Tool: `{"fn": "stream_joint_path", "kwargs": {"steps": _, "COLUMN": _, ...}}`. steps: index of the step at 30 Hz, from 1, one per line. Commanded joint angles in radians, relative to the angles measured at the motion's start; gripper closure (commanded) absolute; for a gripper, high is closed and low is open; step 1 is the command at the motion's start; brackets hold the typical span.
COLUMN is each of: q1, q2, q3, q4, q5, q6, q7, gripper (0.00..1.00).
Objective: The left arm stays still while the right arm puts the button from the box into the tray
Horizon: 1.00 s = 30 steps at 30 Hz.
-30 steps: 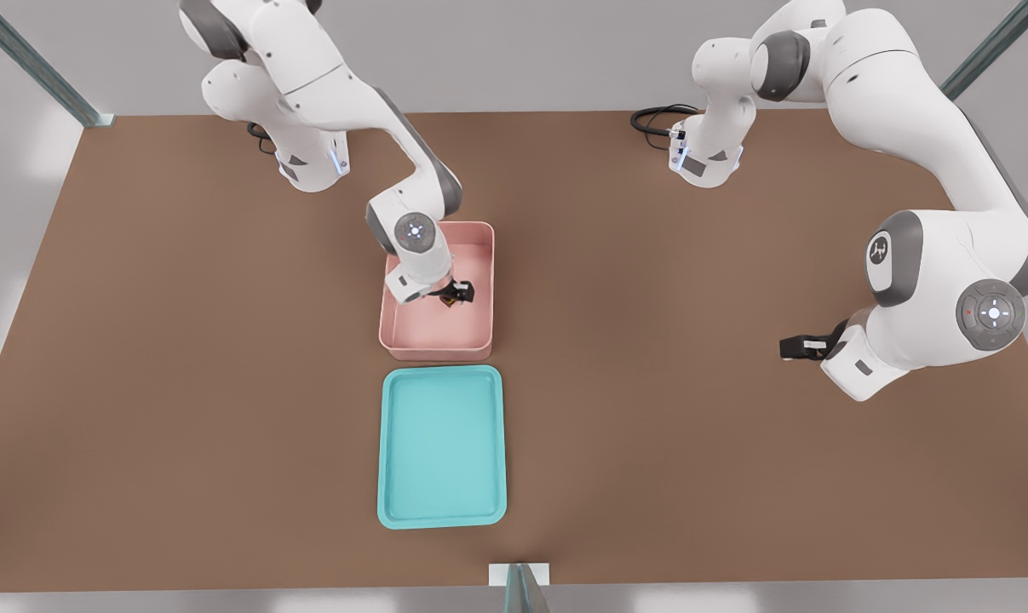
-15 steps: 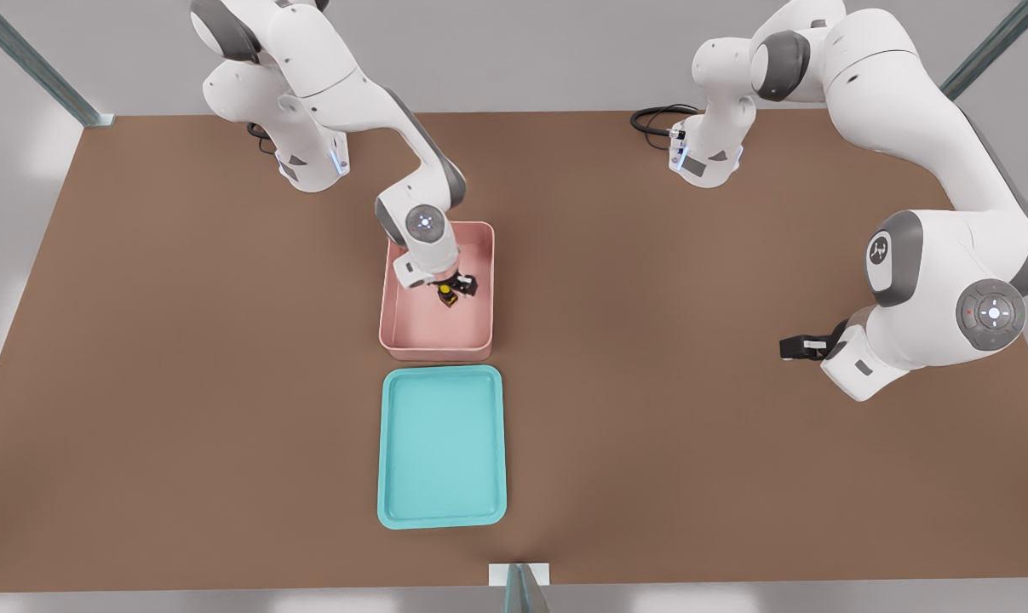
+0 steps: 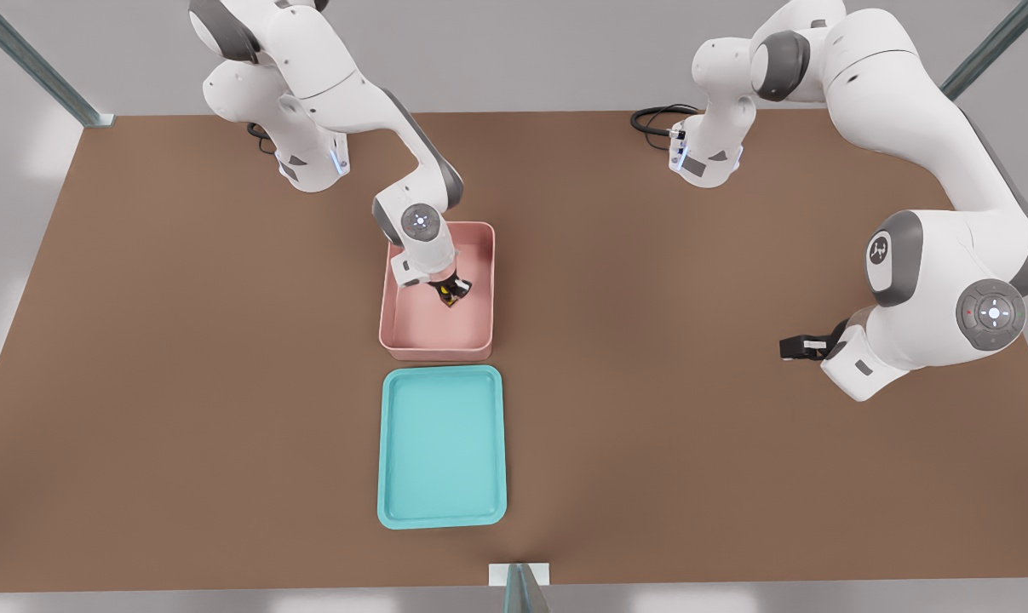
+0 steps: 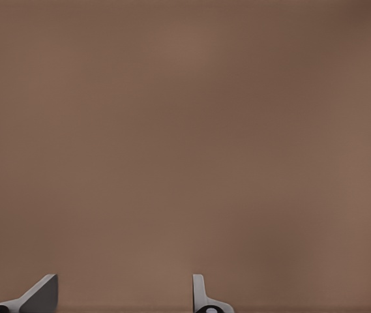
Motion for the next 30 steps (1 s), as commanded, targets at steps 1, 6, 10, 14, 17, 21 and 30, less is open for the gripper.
{"fn": "stream_joint_path", "kwargs": {"steps": 1, "q1": 0.0, "q2": -0.002, "q3": 0.0, "q4": 0.0, "q5": -0.003, "q6": 0.005, "q7": 0.088, "gripper": 0.61}}
{"fn": "stream_joint_path", "kwargs": {"steps": 6, "q1": 0.0, "q2": -0.083, "q3": -0.003, "q4": 0.007, "q5": -0.005, "q6": -0.047, "q7": 0.111, "gripper": 0.62}}
{"fn": "stream_joint_path", "kwargs": {"steps": 10, "q1": -0.003, "q2": -0.155, "q3": -0.068, "q4": 0.143, "q5": -0.046, "q6": -0.273, "q7": 0.122, "gripper": 0.62}}
{"fn": "stream_joint_path", "kwargs": {"steps": 14, "q1": -0.032, "q2": -0.131, "q3": -0.154, "q4": 0.408, "q5": -0.052, "q6": -0.472, "q7": 0.116, "gripper": 0.61}}
{"fn": "stream_joint_path", "kwargs": {"steps": 17, "q1": -0.117, "q2": 0.01, "q3": -0.189, "q4": 0.64, "q5": -0.049, "q6": -0.569, "q7": 0.097, "gripper": 0.61}}
{"fn": "stream_joint_path", "kwargs": {"steps": 21, "q1": -0.25, "q2": 0.231, "q3": -0.105, "q4": 0.939, "q5": -0.045, "q6": -0.649, "q7": 0.088, "gripper": 0.61}}
{"fn": "stream_joint_path", "kwargs": {"steps": 30, "q1": -0.27, "q2": 0.514, "q3": -0.076, "q4": 1.189, "q5": -0.045, "q6": -0.649, "q7": 0.093, "gripper": 0.61}}
